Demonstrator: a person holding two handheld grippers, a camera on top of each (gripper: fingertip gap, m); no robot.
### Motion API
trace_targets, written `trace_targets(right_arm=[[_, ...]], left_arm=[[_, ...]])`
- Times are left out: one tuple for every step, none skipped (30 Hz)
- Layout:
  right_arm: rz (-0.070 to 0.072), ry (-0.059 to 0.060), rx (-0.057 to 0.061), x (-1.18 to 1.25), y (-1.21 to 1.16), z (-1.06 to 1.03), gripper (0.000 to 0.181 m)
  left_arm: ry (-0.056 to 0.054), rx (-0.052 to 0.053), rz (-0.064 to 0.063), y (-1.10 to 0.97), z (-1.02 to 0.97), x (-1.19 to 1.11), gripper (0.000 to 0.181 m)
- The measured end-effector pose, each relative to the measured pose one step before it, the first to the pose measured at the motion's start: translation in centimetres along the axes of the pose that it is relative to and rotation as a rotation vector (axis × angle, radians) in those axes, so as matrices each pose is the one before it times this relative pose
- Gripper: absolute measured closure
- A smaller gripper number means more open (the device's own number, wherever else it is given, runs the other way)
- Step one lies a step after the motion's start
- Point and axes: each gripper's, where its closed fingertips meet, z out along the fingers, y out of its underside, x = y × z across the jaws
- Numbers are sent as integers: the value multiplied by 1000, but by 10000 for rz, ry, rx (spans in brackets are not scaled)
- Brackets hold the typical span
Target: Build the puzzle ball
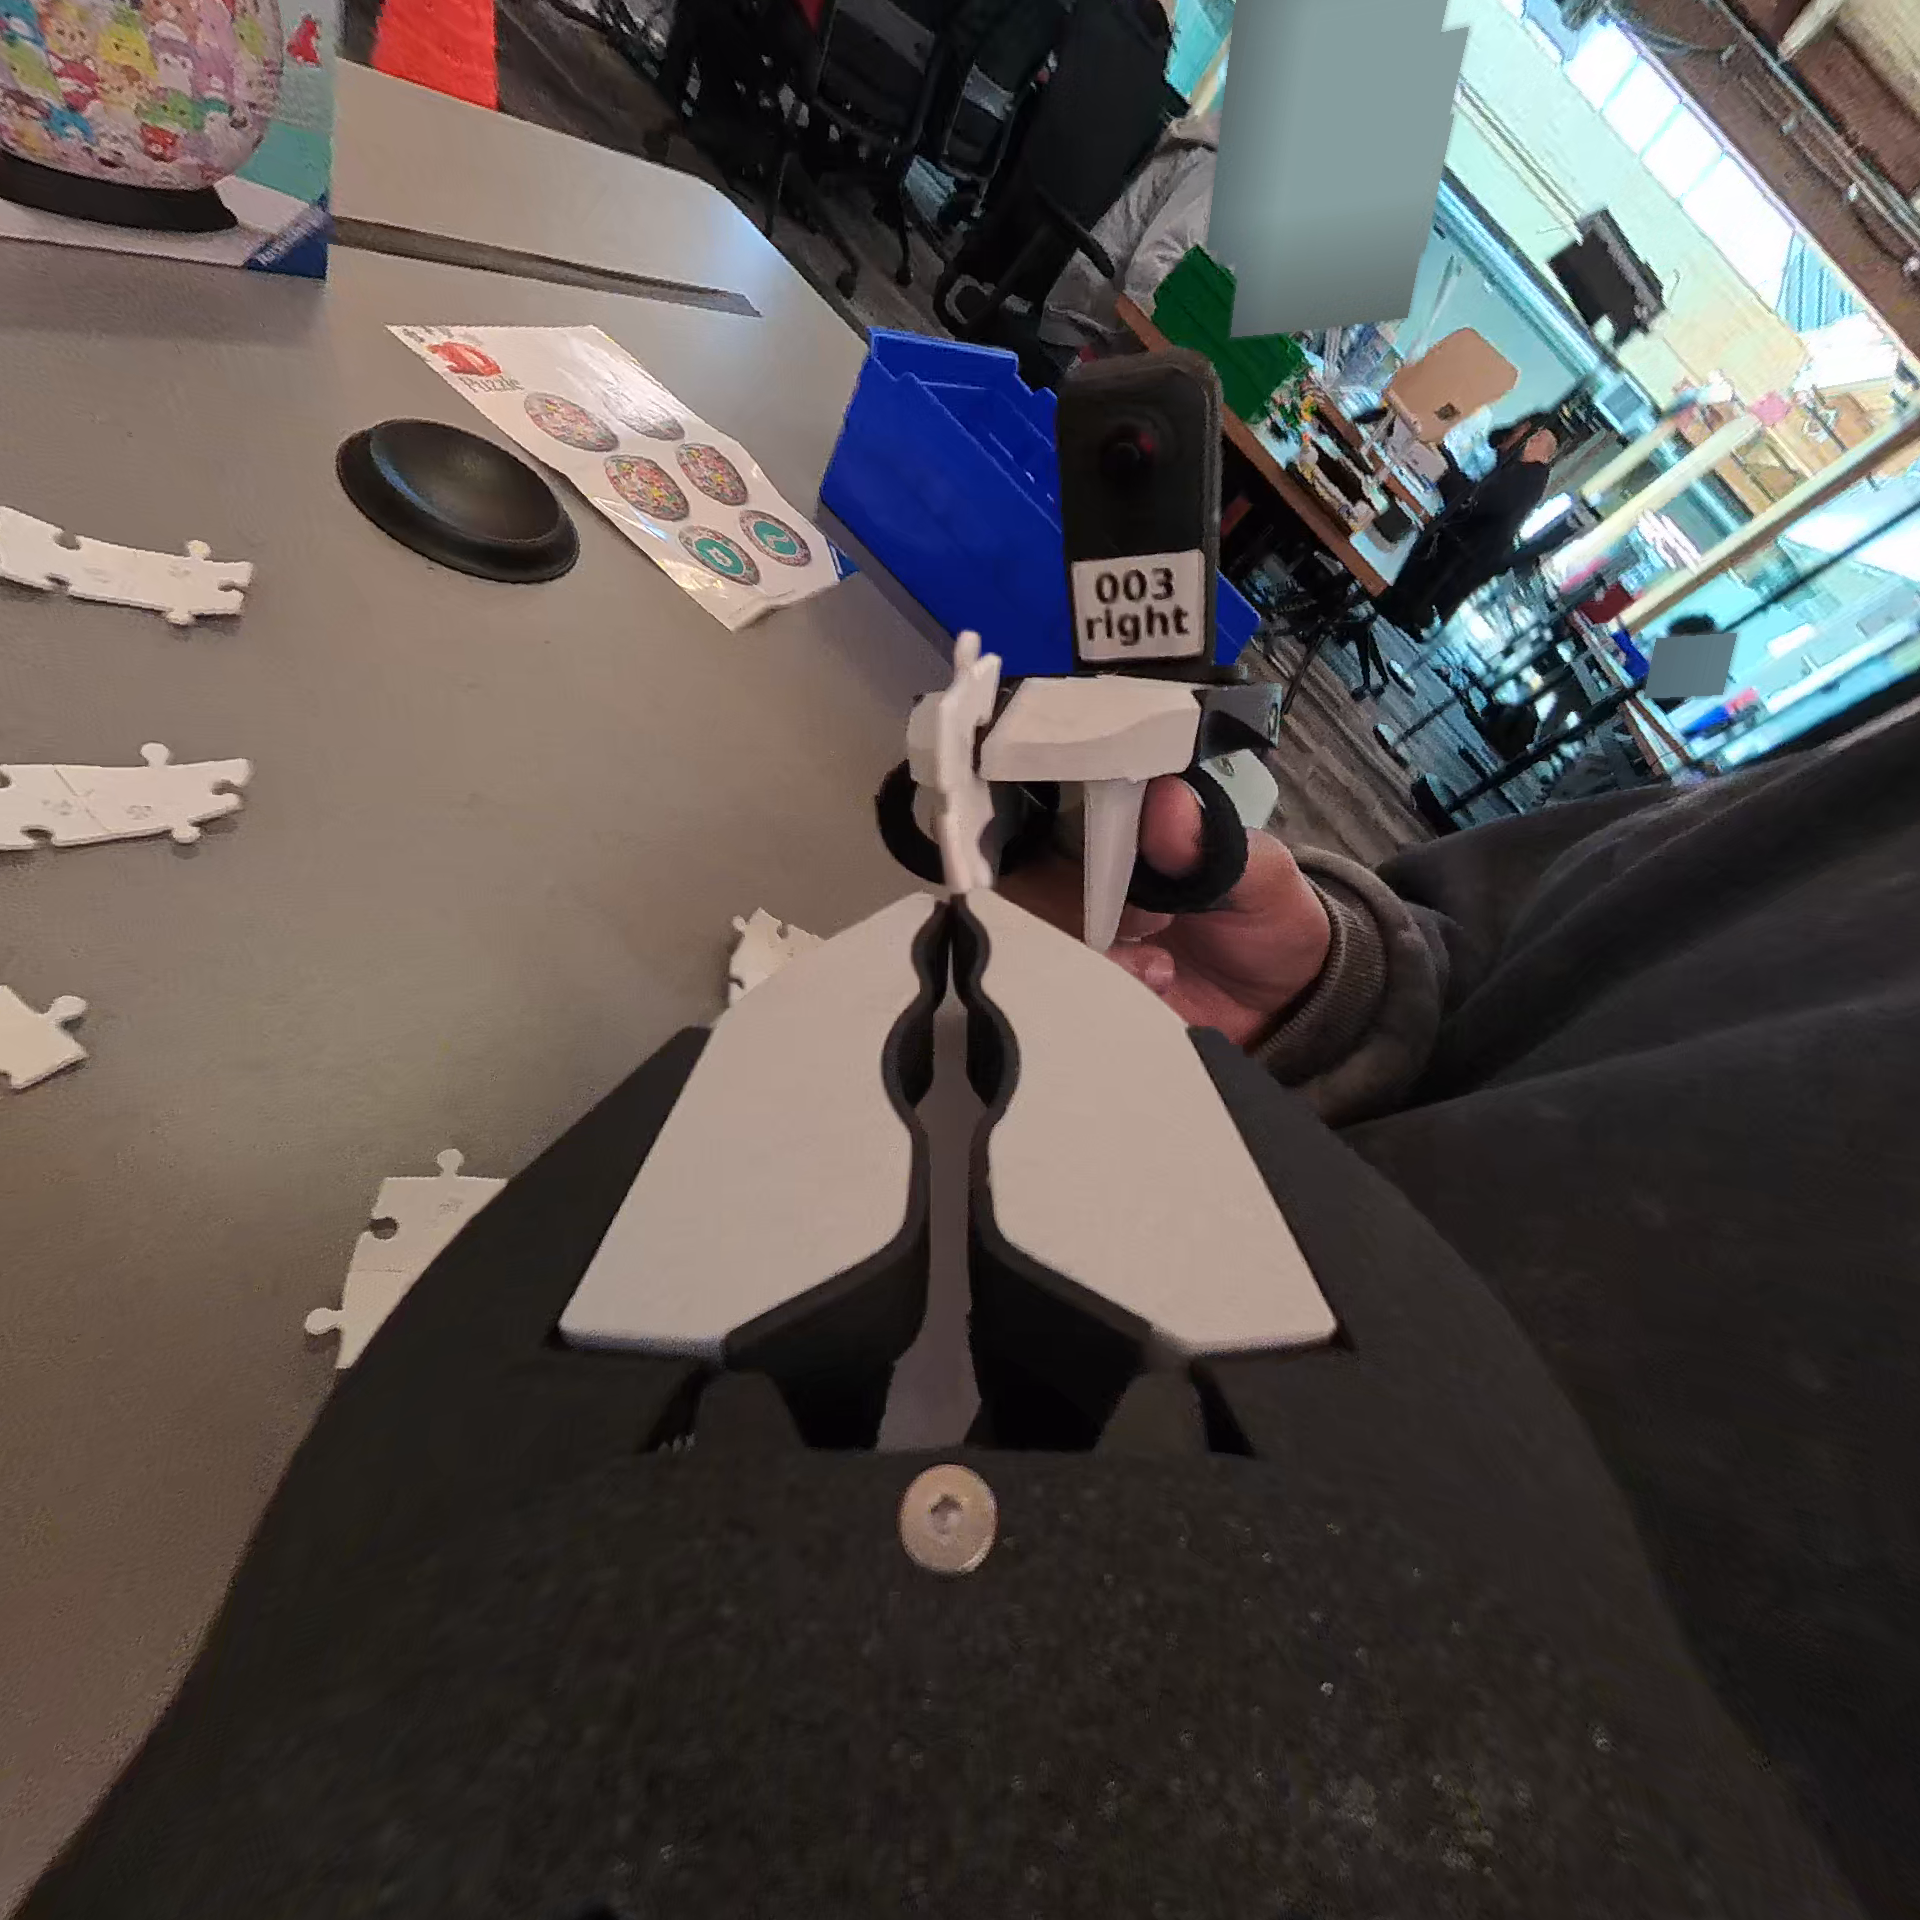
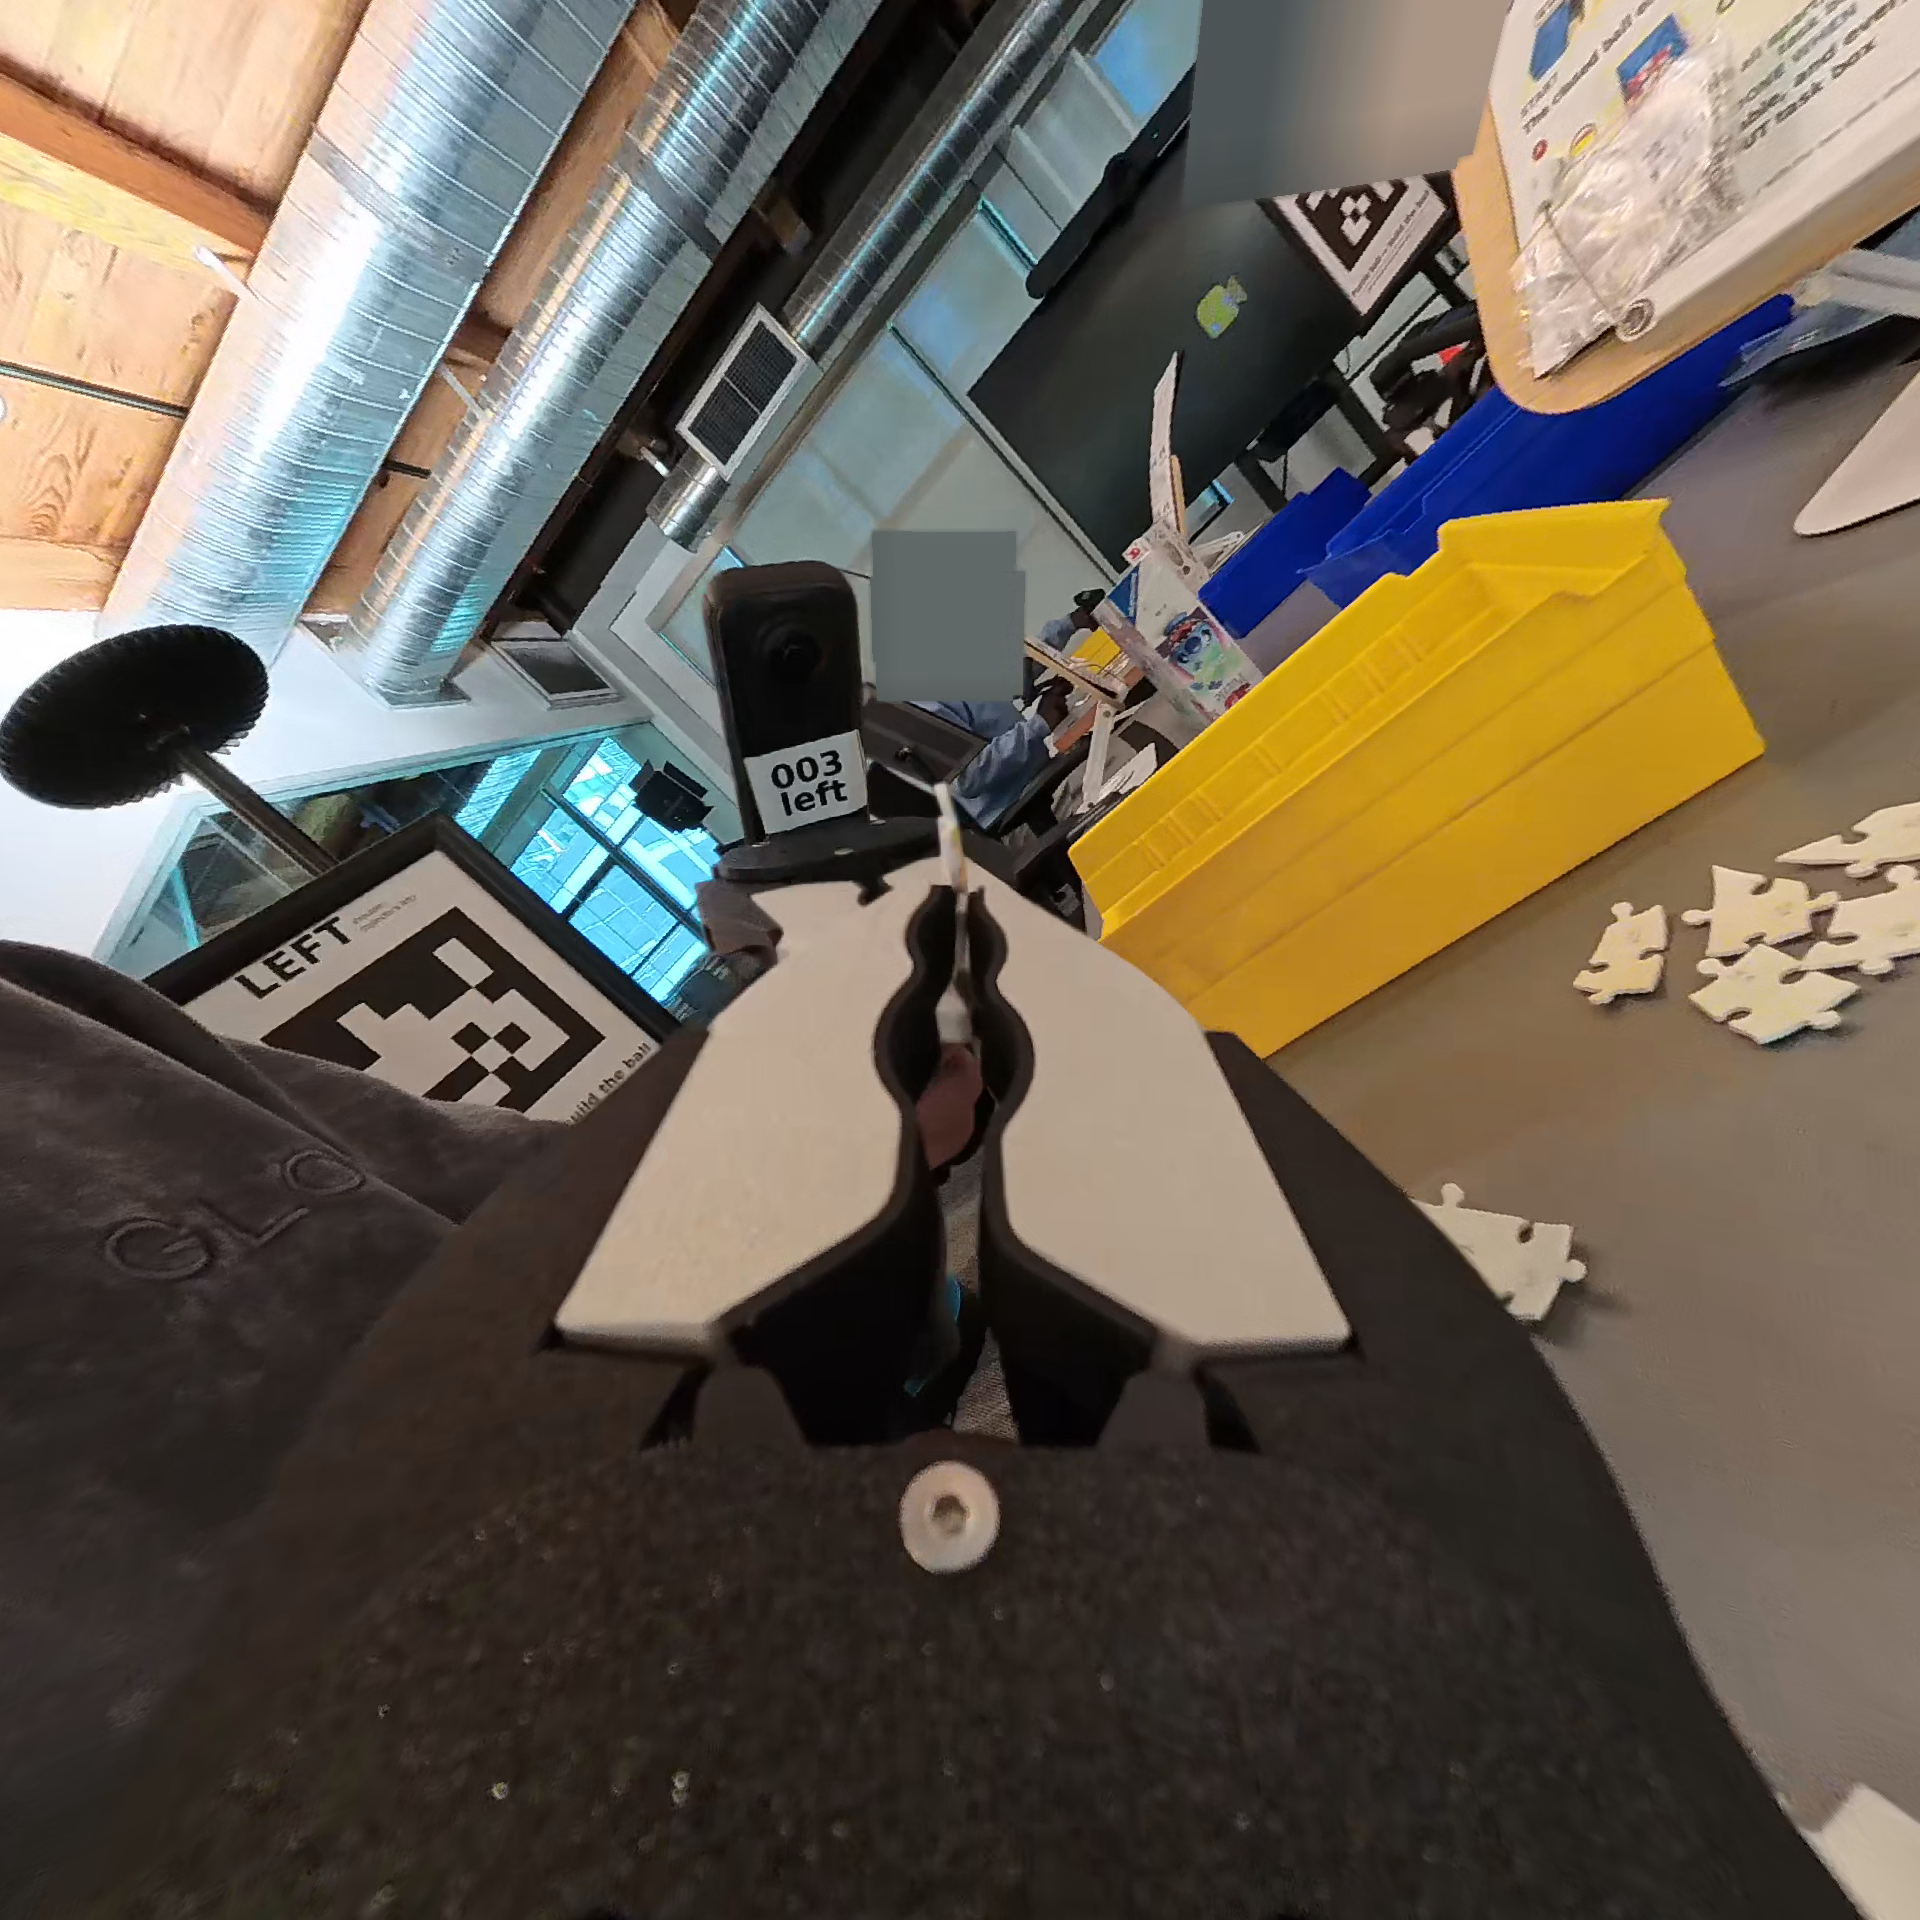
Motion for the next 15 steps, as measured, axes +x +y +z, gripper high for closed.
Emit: trace_targets(right_arm=[[-30, 3, 23, 73, -64, -196, 179], [40, 4, -49, 137, 26, -173, 179], [60, 55, -89, 253, 116, -156, 179], [36, 78, 2, 298, 55, -151, 179], [64, 17, 93, 193, -45, -141, 179], [110, 50, 94, 231, -56, -122, 179], [59, 29, 91, 143, -85, -78, 179], [16, -10, -11, 54, 22, 0, 179], [-13, 43, -105, 86, 134, 31, 179], [-55, 39, -30, 52, 40, 40, 179], [-40, -40, 14, -97, 5, 66, 179], [-1, -33, -103, -67, 159, 101, 179], [-25, 8, -86, -13, 153, 69, 179], [-63, 26, -10, -3, 60, 2, 179], [-36, -20, -9, -41, 35, -24, 179]], left_arm=[[-113, 254, -68, -339, -199, -211, 181], [-49, 238, -69, -373, -261, -164, 181], [19, 130, -120, -298, -193, -111, 181], [34, 21, -133, -148, -94, -109, 181], [5, -52, -83, -26, -14, -101, 181], [-15, -36, 31, 25, 21, -33, 181], [-12, -63, 115, 113, 76, 81, 181], [-48, -108, 123, 181, 158, 80, 177], [-70, -73, 106, 138, 249, 53, 170], [-42, -50, 82, 101, 282, 77, 167], [-42, -39, 57, 73, 302, 30, 167], [-61, -47, 36, 82, 266, -29, 167], [-75, -32, 28, 57, 184, -95, 168], [-85, -21, 9, 54, 79, -138, 173], [-37, -21, -10, 53, 6, -105, 175]])
